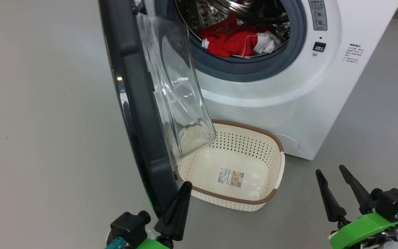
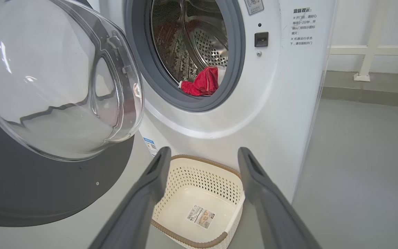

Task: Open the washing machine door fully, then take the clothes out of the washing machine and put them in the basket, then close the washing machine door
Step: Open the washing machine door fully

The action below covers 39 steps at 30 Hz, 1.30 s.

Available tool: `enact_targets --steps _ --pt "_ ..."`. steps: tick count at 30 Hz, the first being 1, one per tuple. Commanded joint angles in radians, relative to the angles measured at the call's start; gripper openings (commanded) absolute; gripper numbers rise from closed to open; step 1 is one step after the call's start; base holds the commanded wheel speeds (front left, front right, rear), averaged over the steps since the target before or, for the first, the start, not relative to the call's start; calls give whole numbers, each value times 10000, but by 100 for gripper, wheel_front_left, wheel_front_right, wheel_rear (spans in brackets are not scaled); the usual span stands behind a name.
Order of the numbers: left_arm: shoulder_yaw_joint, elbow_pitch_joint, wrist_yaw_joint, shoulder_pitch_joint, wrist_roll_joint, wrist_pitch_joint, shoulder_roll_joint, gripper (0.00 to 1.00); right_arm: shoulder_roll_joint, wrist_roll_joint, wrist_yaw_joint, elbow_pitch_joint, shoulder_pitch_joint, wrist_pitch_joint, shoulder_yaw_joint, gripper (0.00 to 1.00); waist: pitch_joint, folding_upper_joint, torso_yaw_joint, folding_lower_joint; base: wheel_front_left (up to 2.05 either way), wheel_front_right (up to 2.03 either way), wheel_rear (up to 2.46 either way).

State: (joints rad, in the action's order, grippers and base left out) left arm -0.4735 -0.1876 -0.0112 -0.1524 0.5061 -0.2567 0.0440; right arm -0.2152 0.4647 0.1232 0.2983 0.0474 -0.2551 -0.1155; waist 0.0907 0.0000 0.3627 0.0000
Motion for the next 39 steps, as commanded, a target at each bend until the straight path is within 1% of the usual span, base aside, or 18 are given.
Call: enact_targets --steps 1,6,20,25,39 --pt "532 110 -115 -359 51 -51 62 0 -178 -58 75 -278 258 -67 -205 100 -7 0 23 0 0 0 0" --pt "843 86 -123 -281 -3 -51 62 0 -212 -73 75 -322 262 -67 -188 100 6 0 161 0 0 0 0" --pt "2200 482 -191 442 -554 -51 62 0 -225 -137 75 -437 235 -67 -146 100 49 0 716 0 0 0 0" --pt "2964 565 -186 579 -740 -51 62 0 -249 -160 75 -457 232 -67 -154 100 81 0 883 0 0 0 0" --pt "4870 372 134 478 -1419 -51 62 0 -311 -333 75 -638 251 -67 -134 100 105 0 1108 0 0 0 0"
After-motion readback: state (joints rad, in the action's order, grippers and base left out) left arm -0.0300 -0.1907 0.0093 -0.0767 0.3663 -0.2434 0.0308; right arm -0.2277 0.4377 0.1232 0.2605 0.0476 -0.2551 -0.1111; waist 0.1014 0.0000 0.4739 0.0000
